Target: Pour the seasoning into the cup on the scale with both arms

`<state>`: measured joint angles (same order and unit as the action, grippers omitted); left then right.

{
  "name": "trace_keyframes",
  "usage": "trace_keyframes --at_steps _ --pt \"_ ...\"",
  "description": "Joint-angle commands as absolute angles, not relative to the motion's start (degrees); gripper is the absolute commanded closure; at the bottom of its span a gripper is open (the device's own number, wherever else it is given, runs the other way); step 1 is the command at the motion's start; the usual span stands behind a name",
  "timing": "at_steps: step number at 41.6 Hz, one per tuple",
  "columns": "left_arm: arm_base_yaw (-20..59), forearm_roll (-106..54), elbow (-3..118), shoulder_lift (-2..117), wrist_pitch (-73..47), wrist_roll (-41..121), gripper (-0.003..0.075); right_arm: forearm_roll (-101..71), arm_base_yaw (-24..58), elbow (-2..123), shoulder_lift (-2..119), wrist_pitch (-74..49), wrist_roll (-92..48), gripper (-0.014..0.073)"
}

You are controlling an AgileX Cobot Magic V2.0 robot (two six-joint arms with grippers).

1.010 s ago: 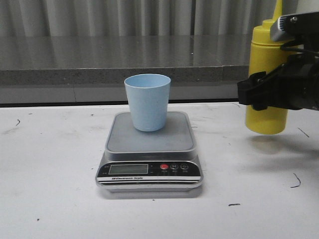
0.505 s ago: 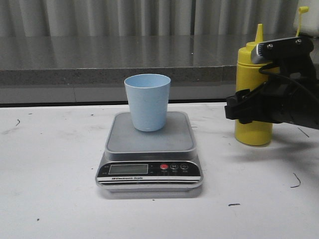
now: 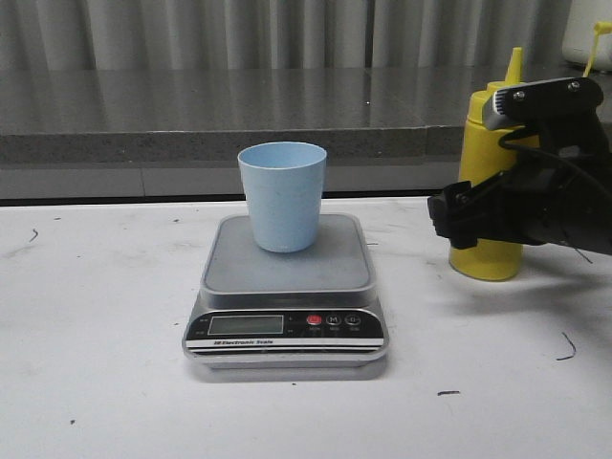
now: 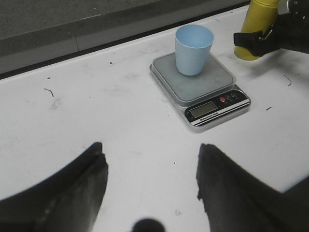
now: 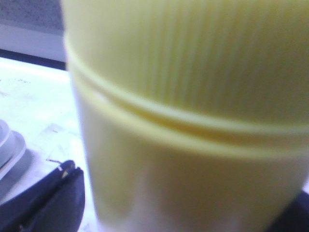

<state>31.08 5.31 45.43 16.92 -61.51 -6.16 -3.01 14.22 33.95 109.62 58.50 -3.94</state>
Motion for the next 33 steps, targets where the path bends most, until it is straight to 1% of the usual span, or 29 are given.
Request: trace_keyframes --at_steps 1,9,11,13,24,28,33 --pt "31.46 5.44 46.71 17.73 -57.28 -6.62 0.0313 -2.40 14.04 32.26 104.89 62.84 -3.97 -0.0053" --pt "31.46 5.44 46.71 17.73 -57.28 -6.62 0.0313 -2.32 14.04 26.28 99.59 61.51 -3.89 -0.0053" --pt "31.46 5.44 46.71 17.73 -57.28 -6.62 0.0313 -1.67 14.04 24.71 97.32 58.68 -3.40 -0.0053" --pt "31.46 5.44 46.71 17.73 -57.28 -6.62 0.0313 -0.94 14.04 23.68 94.59 53.22 -2.10 -0.0053" --pt "31.46 5.44 46.71 17.73 -57.28 -6.62 0.0313 0.92 14.04 27.17 77.73 8.62 2.77 -0.0053" --pt "31.46 5.44 46.71 17.73 -57.28 -6.62 0.0313 0.87 14.04 31.32 71.89 -7.11 2.77 -0.0053" --pt "31.46 5.44 46.71 17.73 -57.28 -6.62 0.0313 0.69 14.04 39.37 65.46 -26.73 2.77 -0.0053"
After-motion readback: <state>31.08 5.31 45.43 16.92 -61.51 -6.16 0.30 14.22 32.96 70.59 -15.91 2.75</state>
